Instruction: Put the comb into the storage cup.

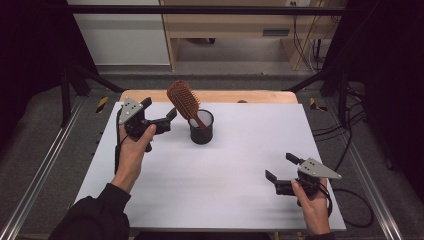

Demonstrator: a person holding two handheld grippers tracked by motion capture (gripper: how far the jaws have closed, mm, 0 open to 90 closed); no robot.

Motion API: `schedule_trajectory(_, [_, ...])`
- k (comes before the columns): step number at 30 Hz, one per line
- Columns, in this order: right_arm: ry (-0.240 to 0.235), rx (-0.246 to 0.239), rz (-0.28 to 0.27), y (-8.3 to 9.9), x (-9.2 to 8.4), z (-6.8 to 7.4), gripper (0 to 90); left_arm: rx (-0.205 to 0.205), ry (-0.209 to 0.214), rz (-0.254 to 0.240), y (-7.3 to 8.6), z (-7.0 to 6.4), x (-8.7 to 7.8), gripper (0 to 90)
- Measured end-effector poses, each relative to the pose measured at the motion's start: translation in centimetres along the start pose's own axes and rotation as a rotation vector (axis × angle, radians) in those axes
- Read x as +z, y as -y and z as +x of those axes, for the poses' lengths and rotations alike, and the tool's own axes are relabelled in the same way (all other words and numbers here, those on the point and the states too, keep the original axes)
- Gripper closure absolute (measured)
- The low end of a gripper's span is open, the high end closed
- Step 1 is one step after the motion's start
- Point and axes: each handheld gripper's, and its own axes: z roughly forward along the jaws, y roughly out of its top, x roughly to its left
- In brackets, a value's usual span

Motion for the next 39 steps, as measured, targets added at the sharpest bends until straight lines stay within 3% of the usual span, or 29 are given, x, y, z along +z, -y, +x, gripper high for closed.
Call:
schedule_trajectory(16, [-0.002,-0.003,0.003,0.0,0.1,0.0,2.8,0.039,0.003,0.024,1.7,0.4,-3.4,1.4])
schedule_trajectory(28, [-0.001,-0.001,0.004,0.0,0.0,0.1,2.8,0.006,-0.040,0.005,2.5,2.7,-6.7,1.4])
schedule_trajectory(39, [0.002,-0.001,0.005,0.0,0.0,0.1,2.8,0.008,-0.080,-0.007,2.4,4.7,-9.5,1.4])
